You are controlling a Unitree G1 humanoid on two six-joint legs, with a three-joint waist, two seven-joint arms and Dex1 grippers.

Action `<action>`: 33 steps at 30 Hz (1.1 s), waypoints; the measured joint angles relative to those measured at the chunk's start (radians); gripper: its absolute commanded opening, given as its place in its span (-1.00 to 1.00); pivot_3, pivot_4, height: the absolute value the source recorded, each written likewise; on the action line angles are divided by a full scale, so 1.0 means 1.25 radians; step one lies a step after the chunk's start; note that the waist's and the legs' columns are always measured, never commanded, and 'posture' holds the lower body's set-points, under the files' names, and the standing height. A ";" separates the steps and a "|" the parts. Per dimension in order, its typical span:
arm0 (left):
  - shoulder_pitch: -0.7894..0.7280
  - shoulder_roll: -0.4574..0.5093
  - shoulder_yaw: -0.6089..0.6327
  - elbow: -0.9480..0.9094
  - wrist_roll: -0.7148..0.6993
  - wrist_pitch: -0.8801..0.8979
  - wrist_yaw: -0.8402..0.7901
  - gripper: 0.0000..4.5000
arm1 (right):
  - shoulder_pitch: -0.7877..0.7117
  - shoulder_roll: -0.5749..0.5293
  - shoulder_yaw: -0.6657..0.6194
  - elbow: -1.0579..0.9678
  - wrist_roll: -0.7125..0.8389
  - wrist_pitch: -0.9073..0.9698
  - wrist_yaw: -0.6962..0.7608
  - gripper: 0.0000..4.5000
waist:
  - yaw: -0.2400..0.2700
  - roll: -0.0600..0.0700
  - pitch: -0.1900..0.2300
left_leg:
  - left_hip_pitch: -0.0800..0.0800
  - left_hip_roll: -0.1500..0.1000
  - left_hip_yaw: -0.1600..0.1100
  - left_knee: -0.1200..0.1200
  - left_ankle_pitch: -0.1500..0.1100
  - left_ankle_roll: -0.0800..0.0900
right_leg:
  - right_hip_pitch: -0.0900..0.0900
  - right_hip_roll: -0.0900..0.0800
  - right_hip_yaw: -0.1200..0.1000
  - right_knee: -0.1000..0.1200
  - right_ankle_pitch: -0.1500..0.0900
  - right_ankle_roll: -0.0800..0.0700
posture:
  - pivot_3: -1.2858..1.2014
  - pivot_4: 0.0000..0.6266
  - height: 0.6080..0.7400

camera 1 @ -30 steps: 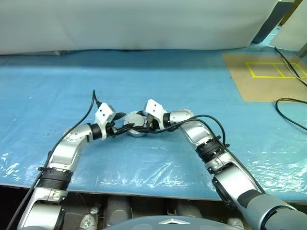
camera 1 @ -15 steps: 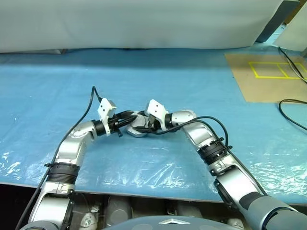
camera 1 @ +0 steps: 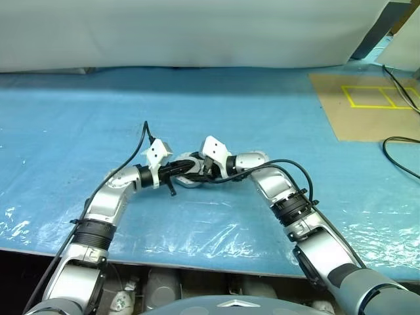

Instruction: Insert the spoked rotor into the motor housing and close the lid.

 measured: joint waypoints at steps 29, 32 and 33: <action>-0.003 0.013 -0.002 0.011 0.006 -0.023 -0.026 -1.00 | 0.013 -0.097 -0.207 -0.204 0.266 0.340 0.069 0.98 | 0.000 0.001 -0.001 | -0.001 -0.001 0.002 -0.007 0.000 0.000 | -0.002 0.000 0.000 -0.004 0.000 0.000 | 0.03 -0.52 1.00; -0.003 0.013 -0.001 0.012 0.006 -0.023 -0.026 -1.00 | 0.016 -0.098 -0.256 -0.162 0.333 0.470 0.062 0.98 | 0.000 0.001 -0.001 | 0.000 -0.001 0.002 -0.007 0.000 0.000 | -0.001 0.000 0.000 -0.004 0.000 0.000 | 0.03 -0.52 1.00; -0.002 0.013 0.000 0.012 0.006 -0.023 -0.026 -1.00 | 0.018 -0.099 -0.273 -0.139 0.355 0.521 0.058 0.98 | 0.001 0.001 0.000 | 0.000 -0.001 0.002 -0.007 0.000 0.000 | -0.001 0.000 0.000 -0.004 0.000 0.000 | 0.03 -0.52 1.00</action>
